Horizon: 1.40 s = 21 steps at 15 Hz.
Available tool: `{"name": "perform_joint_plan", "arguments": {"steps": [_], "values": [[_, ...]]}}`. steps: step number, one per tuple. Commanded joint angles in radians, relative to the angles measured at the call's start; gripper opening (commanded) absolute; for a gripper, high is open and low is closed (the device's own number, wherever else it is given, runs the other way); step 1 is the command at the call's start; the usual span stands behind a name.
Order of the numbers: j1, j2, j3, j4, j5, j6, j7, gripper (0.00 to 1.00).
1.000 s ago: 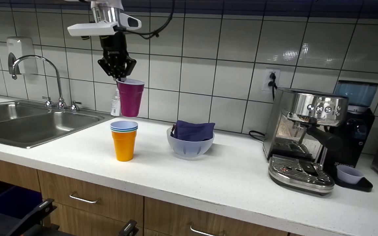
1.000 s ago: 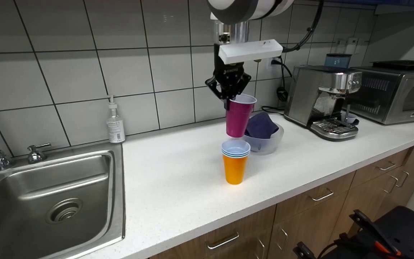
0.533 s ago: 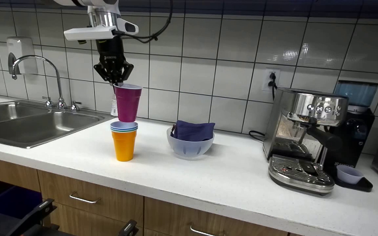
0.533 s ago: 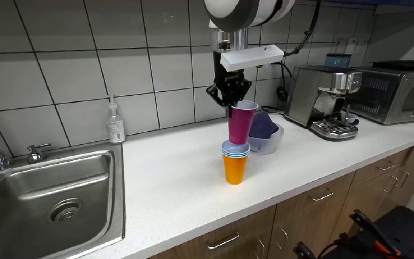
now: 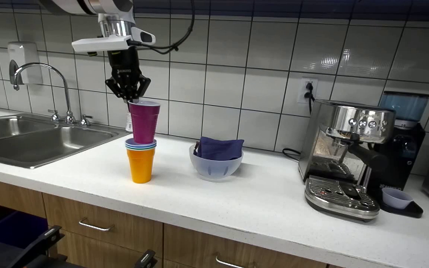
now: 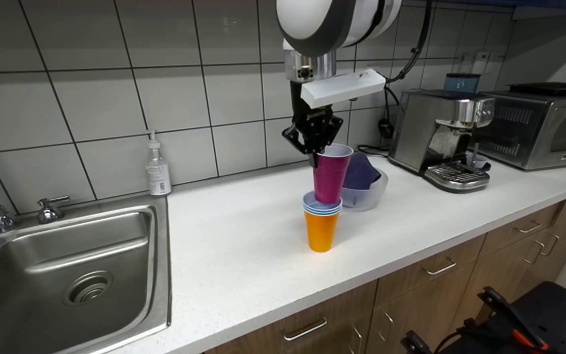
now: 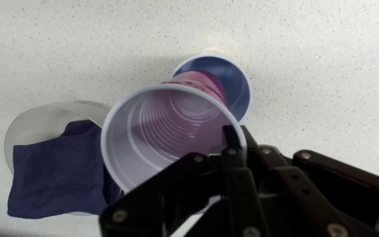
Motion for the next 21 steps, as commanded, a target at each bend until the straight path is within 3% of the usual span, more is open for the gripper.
{"name": "perform_joint_plan", "arguments": {"steps": [1,21], "values": [[0.005,0.012,0.008,0.011,-0.016,-0.008,-0.01,0.01],[0.034,0.114,0.009,0.014,-0.125,0.088,0.038,0.01]]}}
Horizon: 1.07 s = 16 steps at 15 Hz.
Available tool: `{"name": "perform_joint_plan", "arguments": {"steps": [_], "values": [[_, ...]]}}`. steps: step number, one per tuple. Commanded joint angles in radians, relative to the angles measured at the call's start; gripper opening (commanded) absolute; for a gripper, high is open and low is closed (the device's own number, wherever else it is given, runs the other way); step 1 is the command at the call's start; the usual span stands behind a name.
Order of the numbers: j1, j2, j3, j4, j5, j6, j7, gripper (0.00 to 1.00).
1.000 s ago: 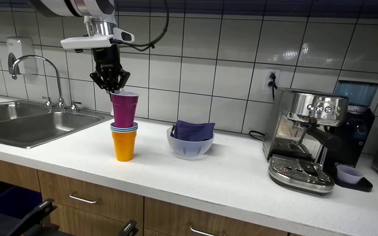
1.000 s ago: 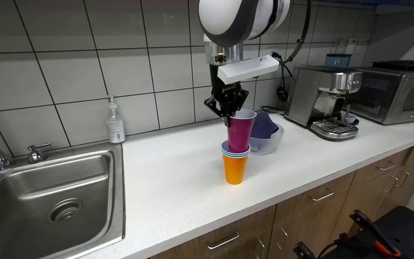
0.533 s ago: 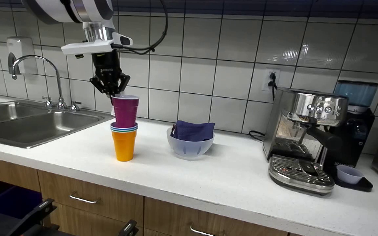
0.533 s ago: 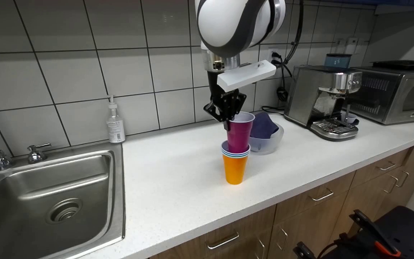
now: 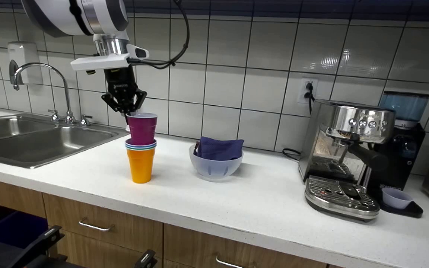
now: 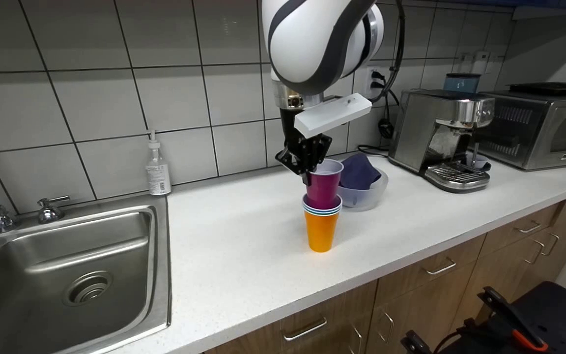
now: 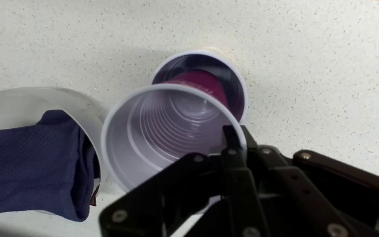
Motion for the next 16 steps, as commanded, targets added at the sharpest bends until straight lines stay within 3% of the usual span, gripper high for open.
{"name": "perform_joint_plan", "arguments": {"steps": [1,14,16], "values": [[0.01,0.021,0.0,0.014,-0.031,0.012,0.033,0.01],[0.031,0.042,-0.002,0.013,-0.03,0.008,0.04,0.01],[0.031,0.043,-0.003,0.015,-0.028,0.002,0.04,0.3]]}}
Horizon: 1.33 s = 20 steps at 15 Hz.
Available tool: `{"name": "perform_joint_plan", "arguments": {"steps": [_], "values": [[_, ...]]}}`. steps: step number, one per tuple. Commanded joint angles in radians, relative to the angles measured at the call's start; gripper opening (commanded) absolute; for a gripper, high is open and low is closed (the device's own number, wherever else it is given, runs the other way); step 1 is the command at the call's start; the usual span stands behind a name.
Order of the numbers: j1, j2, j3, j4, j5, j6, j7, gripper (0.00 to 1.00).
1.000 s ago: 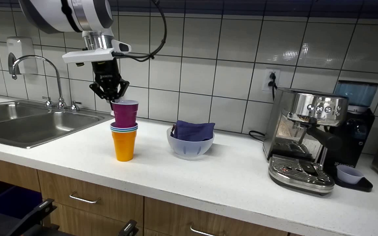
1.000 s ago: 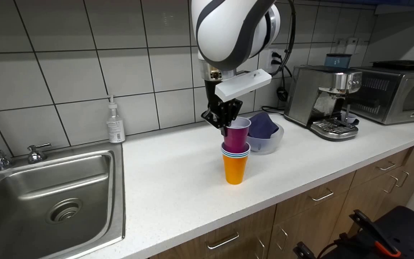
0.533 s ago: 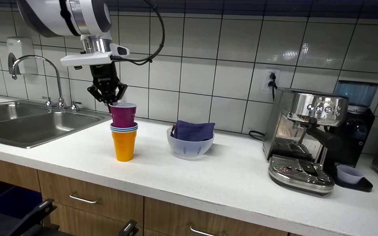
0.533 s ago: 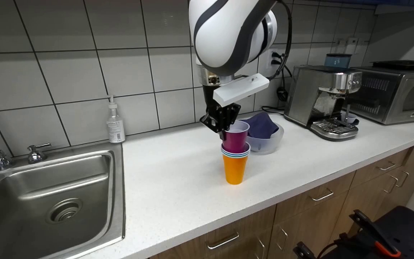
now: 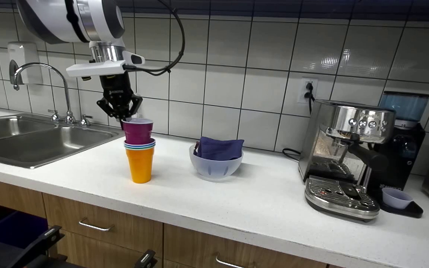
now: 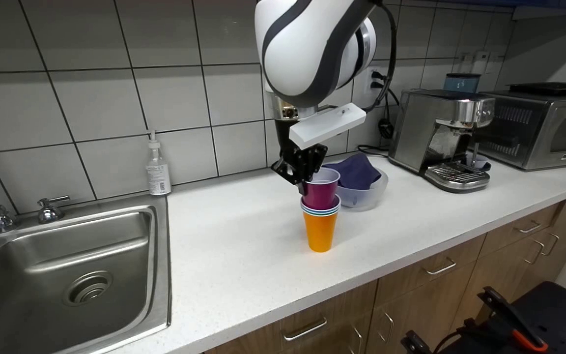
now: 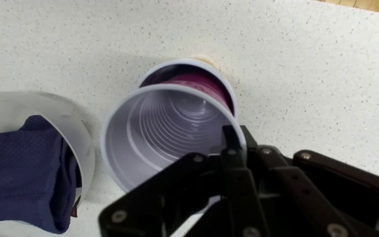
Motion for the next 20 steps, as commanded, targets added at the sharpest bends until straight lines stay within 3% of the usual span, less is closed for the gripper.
{"name": "perform_joint_plan", "arguments": {"steps": [1,8,10,20], "values": [[0.006,0.009,-0.003,0.015,-0.025,-0.009,0.032,0.35],[0.004,0.011,-0.007,0.017,-0.015,-0.011,0.03,0.89],[0.001,0.007,-0.009,0.018,-0.007,-0.011,0.026,1.0],[-0.028,-0.027,-0.042,0.044,0.102,-0.033,-0.014,1.0]]}}
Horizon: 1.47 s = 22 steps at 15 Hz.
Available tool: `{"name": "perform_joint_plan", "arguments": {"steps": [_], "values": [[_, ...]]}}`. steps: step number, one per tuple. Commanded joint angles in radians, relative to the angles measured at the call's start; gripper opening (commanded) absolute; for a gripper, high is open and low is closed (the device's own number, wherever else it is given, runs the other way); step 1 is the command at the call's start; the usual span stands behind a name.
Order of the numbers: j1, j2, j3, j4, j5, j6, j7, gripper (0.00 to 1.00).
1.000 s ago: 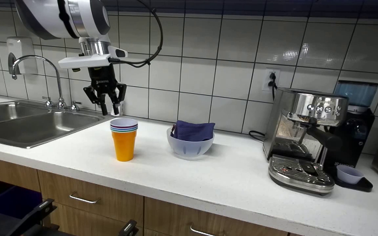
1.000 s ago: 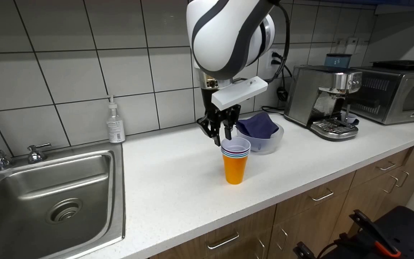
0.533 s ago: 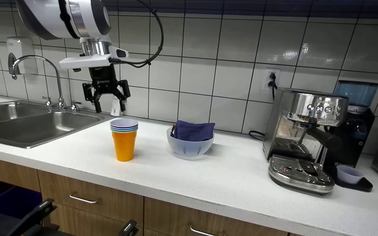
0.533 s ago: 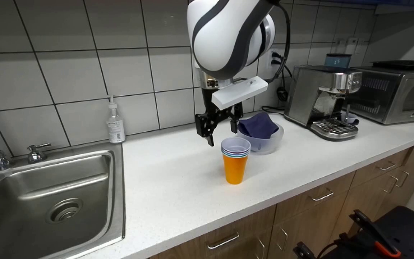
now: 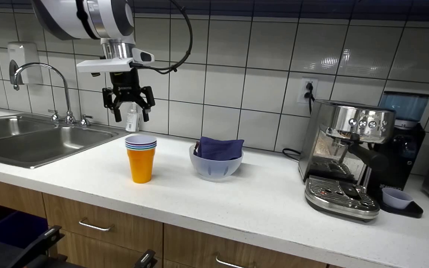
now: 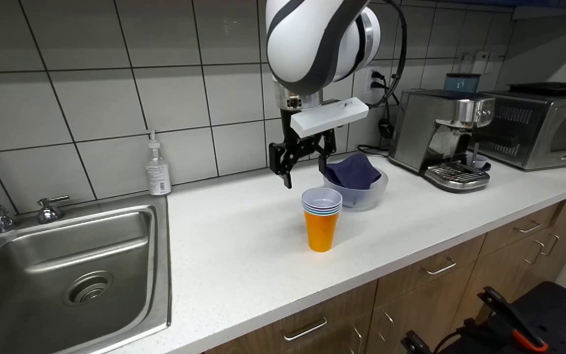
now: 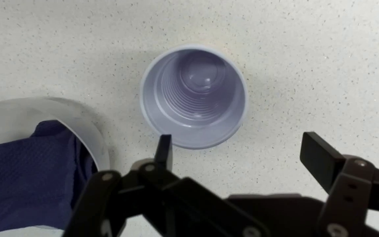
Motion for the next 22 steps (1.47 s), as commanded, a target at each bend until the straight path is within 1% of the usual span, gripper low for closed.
{"name": "perform_joint_plan", "arguments": {"steps": [1,8,14,15,22], "values": [[-0.023,-0.033,-0.012,0.018,0.056,-0.03,-0.02,1.0],[-0.057,-0.072,-0.044,0.044,0.099,-0.027,-0.026,1.0],[-0.077,-0.104,-0.057,0.062,0.124,-0.032,-0.033,1.0],[-0.073,-0.08,-0.052,0.054,0.099,-0.003,-0.005,1.0],[-0.075,-0.087,-0.054,0.056,0.105,-0.004,-0.007,1.0]]}}
